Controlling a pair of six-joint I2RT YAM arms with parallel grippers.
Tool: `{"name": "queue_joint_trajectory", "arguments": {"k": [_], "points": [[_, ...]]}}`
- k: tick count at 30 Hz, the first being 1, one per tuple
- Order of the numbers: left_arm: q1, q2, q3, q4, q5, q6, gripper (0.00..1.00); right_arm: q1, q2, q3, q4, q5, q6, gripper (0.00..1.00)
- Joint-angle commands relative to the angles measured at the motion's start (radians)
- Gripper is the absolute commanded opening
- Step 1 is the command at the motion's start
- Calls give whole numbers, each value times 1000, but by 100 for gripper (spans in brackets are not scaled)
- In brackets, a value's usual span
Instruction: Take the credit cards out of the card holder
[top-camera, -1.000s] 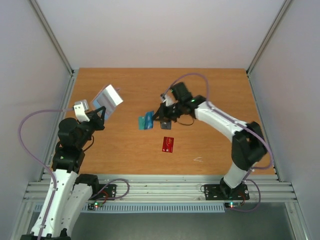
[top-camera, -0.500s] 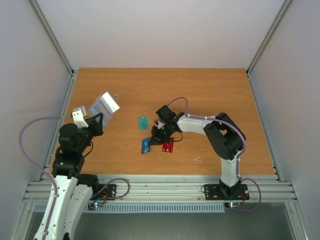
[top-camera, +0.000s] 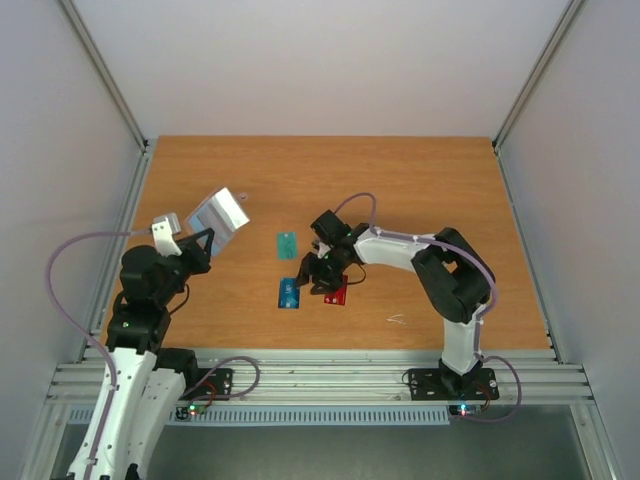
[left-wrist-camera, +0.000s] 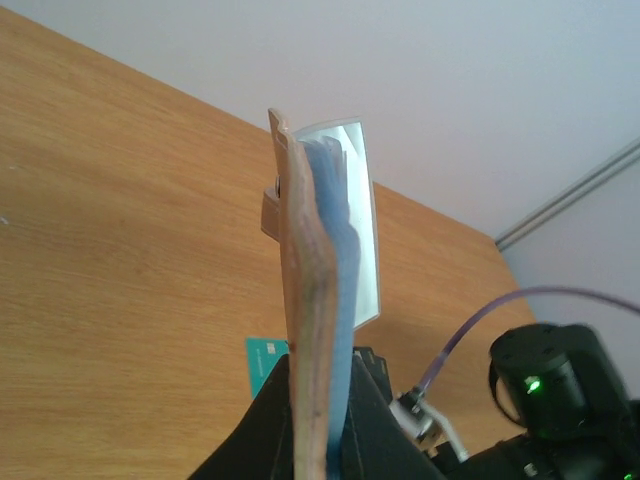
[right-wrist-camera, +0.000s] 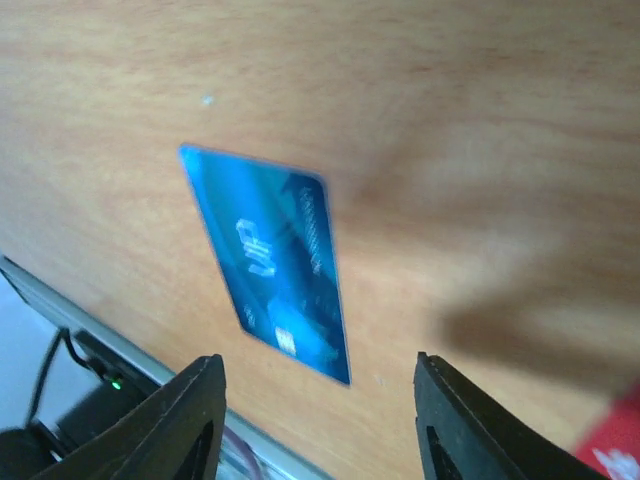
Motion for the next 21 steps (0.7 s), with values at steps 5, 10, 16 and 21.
{"name": "queue_joint_trajectory", "arguments": {"k": [5,10,16,21], "points": [[0,36,64,37,185,114,0,9,-373,284,-384,228,-465,88],[-4,15,54,200,419,46,0,108,-467,465,-467,371,-669,99],[-5,55,90,368,564,-96,0,223,-402,603,-398,446,-738,95],[-5,103,101,479,631,-177,0,223,-288,712,-456,454,-775,93]]}}
